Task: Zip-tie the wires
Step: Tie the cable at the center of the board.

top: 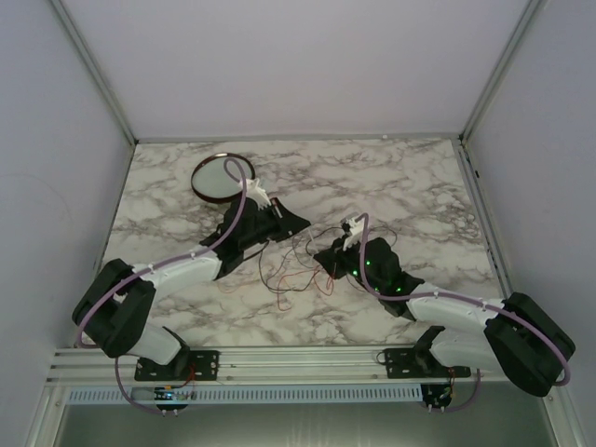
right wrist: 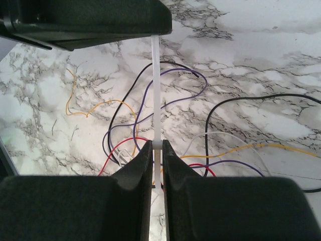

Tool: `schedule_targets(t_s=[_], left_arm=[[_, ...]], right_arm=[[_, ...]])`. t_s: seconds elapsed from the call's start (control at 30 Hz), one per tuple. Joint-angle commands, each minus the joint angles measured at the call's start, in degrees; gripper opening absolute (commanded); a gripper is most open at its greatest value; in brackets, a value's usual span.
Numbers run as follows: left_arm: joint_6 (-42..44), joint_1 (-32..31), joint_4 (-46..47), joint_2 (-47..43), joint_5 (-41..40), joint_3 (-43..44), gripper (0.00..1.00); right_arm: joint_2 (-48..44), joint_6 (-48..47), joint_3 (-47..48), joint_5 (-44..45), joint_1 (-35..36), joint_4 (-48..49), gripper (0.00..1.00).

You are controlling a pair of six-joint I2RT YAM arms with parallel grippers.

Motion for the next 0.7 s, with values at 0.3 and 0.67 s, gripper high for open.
schedule_targets(t_s=[0.3, 0.67], left_arm=[[2.53, 4.21, 0.71, -1.31, 0.01, 3.13, 0.00], [4.34, 6.68, -0.72, -0.41, 1.61, 5.33, 0.00]], right_arm=[[0.31, 0.29, 0.18, 0.42, 2.17, -4.10, 0.07], [-0.18, 0.53, 0.22, 0.71, 2.44, -5.47, 0.07]])
